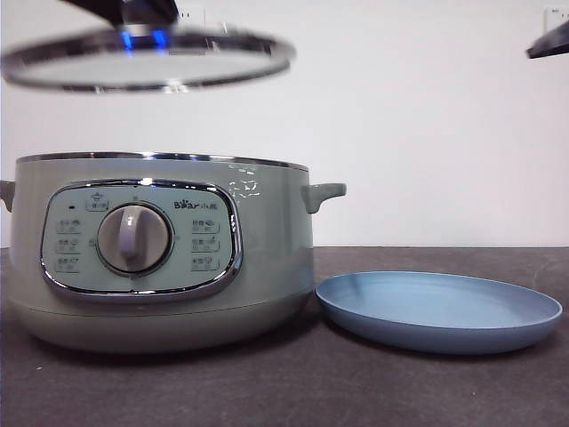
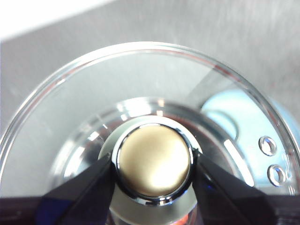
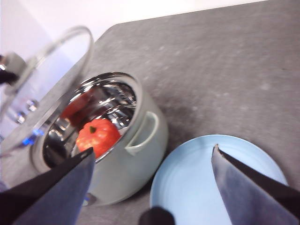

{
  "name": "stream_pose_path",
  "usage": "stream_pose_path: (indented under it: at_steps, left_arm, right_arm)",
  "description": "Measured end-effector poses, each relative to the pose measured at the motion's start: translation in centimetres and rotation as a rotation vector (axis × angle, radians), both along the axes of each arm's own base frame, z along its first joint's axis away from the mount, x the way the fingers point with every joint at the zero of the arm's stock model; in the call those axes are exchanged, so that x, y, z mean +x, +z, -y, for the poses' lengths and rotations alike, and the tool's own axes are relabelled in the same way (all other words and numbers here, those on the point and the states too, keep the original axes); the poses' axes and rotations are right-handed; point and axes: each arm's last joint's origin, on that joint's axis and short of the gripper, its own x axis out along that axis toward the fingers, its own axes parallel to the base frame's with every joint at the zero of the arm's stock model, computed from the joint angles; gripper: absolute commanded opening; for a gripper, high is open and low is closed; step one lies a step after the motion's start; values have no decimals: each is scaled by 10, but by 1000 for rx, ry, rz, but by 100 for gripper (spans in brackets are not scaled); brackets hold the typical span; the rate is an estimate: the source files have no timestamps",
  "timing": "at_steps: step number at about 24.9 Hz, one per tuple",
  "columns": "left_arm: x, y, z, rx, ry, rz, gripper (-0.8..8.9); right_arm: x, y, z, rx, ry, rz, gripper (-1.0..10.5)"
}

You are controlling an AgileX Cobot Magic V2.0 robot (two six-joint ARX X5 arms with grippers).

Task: Take the pumpkin out from the steamer,put the pumpkin in the blue plate,close the lid

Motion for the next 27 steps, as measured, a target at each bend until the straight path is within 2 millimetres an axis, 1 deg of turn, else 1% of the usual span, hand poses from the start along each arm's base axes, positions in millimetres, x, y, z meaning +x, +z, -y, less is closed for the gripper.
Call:
stream_pose_path:
  at_steps: [4, 9, 12, 15, 17, 20, 24, 25, 27]
  left_arm:
    - [-22, 16, -14, 0, 70, 80, -9]
    - [-52, 34, -35, 1, 184, 187, -9]
    - [-68, 41, -46, 6, 256, 237, -9]
    - [-82, 44, -56, 18, 315, 265, -9]
    - [-90, 46, -61, 22, 339, 277, -9]
    - [-103, 46, -69, 25, 357, 284, -9]
    - [-106, 40, -71, 85, 391, 240, -9]
    - [-106, 39, -71, 93, 389, 230, -9]
    - [-106, 39, -71, 96, 386, 225, -9]
  right_arm:
    - [10, 2, -19, -7, 89, -24, 543]
    - [30, 5, -50, -33, 217, -61, 546]
    - [42, 8, -74, -62, 300, -83, 557]
    - [54, 13, -102, -134, 342, -101, 655]
    - [62, 17, -122, -207, 350, -108, 666]
    - [79, 22, -166, -355, 387, -87, 661]
    - [97, 31, -219, -493, 434, -61, 661]
    - [101, 30, -230, -518, 446, -48, 661]
    - [109, 23, -251, -570, 467, -17, 661]
